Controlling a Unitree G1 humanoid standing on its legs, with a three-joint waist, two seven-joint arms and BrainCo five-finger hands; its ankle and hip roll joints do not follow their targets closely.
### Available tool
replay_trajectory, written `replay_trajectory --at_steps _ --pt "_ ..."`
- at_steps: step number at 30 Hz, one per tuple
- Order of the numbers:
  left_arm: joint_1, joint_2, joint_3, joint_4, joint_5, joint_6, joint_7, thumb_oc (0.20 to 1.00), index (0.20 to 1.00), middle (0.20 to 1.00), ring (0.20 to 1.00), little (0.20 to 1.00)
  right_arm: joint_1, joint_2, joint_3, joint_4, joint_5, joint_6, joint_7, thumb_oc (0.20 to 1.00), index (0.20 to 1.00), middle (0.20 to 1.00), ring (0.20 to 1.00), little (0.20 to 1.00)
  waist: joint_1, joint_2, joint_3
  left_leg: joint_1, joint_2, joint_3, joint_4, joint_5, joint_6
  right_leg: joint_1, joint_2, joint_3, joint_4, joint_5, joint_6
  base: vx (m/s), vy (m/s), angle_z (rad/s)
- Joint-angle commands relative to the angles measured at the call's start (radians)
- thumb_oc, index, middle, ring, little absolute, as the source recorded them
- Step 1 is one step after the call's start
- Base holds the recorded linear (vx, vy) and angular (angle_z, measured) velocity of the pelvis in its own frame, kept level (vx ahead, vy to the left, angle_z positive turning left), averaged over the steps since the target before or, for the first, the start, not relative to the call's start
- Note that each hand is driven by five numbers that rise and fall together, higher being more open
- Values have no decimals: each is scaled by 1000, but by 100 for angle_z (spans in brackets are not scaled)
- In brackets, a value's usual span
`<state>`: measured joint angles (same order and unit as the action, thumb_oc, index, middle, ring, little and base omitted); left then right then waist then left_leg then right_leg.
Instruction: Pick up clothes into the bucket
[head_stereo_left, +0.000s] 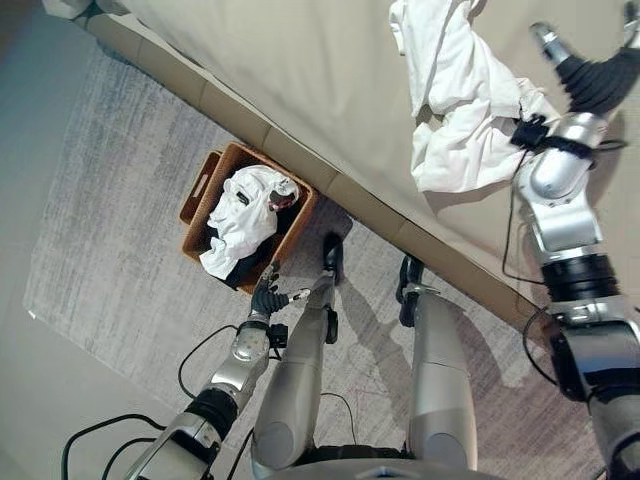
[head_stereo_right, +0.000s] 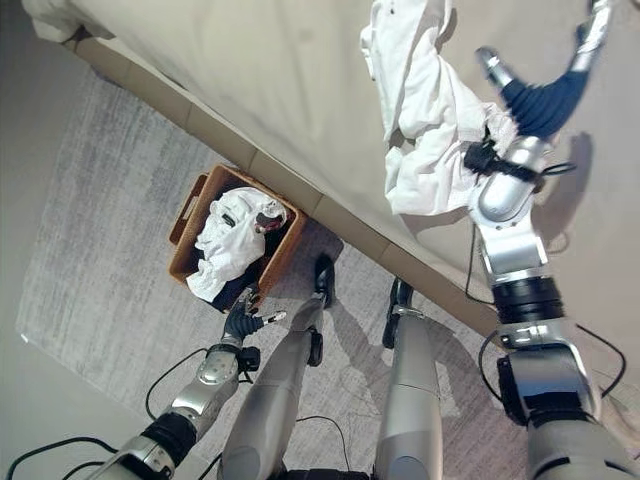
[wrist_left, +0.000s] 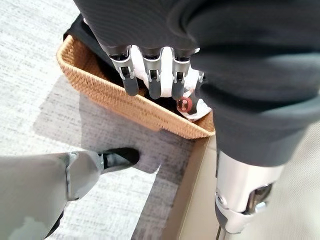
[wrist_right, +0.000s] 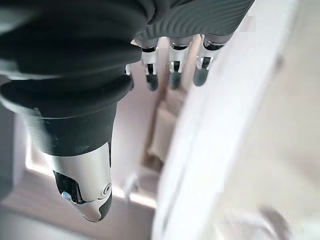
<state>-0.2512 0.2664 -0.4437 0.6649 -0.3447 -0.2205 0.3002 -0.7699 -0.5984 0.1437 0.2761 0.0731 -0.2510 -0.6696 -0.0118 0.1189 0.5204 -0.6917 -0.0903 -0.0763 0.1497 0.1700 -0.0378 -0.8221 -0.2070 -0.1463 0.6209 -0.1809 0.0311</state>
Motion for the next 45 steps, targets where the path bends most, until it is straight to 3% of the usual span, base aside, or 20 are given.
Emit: replay_trajectory --at_steps 1,5,9,13,20,26,34,35,36,40,45 --pt "59 25 35 25 34 -25 -15 1000 1000 1000 1000 1000 -38 -87 65 -32 -123 -13 71 1000 1000 1000 1000 1000 15 -41 0 31 -19 -6 112 -146 19 62 -23 62 -150 135 78 -37 0 -4" --pt "71 30 53 32 54 -41 -11 1000 1000 1000 1000 1000 -27 -213 183 -4 -374 87 109 1000 1000 1000 1000 1000 16 -52 0 28 -17 -6 110 -141 16 71 -21 55 -164 146 80 -8 -2 0" --pt "77 35 56 35 62 -40 -8 1000 1000 1000 1000 1000 -6 -232 233 61 -430 131 151 1000 1000 1000 1000 1000 18 -59 0 34 -15 -10 98 -133 13 84 -18 47 -184 155 80 0 0 0" --pt "75 36 55 47 62 -35 -8 1000 1000 1000 1000 1000 -11 -223 265 151 -426 147 176 1000 1000 1000 1000 1000 20 -64 0 40 -13 -15 86 -125 9 96 -18 39 -200 161 81 0 0 0" --pt "68 48 13 65 41 -36 -30 1000 1000 1000 1000 1000 -207 -202 451 626 -428 219 227 1000 1000 1000 1000 1000 41 -52 0 48 -13 -18 77 -117 4 110 -18 30 -213 168 77 0 0 0" --pt "47 44 -20 71 30 -36 -42 1000 1000 1000 1000 1000 -344 -172 616 819 -523 246 269 1000 1000 1000 1000 1000 54 -38 0 50 -13 -22 71 -111 1 110 -16 29 -218 173 77 0 0 0" --pt "12 32 -62 65 1 -25 -65 1000 1000 1000 1000 1000 -442 -109 622 1033 -441 262 327 1000 1000 1000 1000 1000 79 -8 0 42 -14 -29 60 -100 0 97 -18 21 -219 176 76 0 0 0" --pt "7 31 -66 67 0 -24 -67 1000 1000 1000 1000 1000 -451 -108 618 1044 -429 263 327 950 950 950 950 950 82 -4 0 39 -14 -30 59 -97 0 92 -20 20 -217 176 76 0 0 0" --pt "4 30 -69 59 -1 -24 -69 1000 1000 1000 1000 1000 -453 -112 599 1048 -405 263 325 200 200 200 200 200 84 0 0 39 -15 -31 56 -95 0 92 -21 18 -218 175 77 0 0 0" --pt "-2 22 -66 54 1 -20 -69 1000 1000 1000 1000 1000 -448 -121 537 1031 -315 250 310 200 200 200 200 200 87 7 0 41 -15 -36 45 -88 -3 90 -22 13 -210 168 76 21 -9 4" --pt "9 20 -39 51 7 -22 -53 1000 1000 1000 1000 1000 -446 -179 455 825 -165 199 235 200 200 200 200 200 74 -12 0 46 -16 -34 49 -95 -4 94 -26 12 -199 155 76 8 -16 4"
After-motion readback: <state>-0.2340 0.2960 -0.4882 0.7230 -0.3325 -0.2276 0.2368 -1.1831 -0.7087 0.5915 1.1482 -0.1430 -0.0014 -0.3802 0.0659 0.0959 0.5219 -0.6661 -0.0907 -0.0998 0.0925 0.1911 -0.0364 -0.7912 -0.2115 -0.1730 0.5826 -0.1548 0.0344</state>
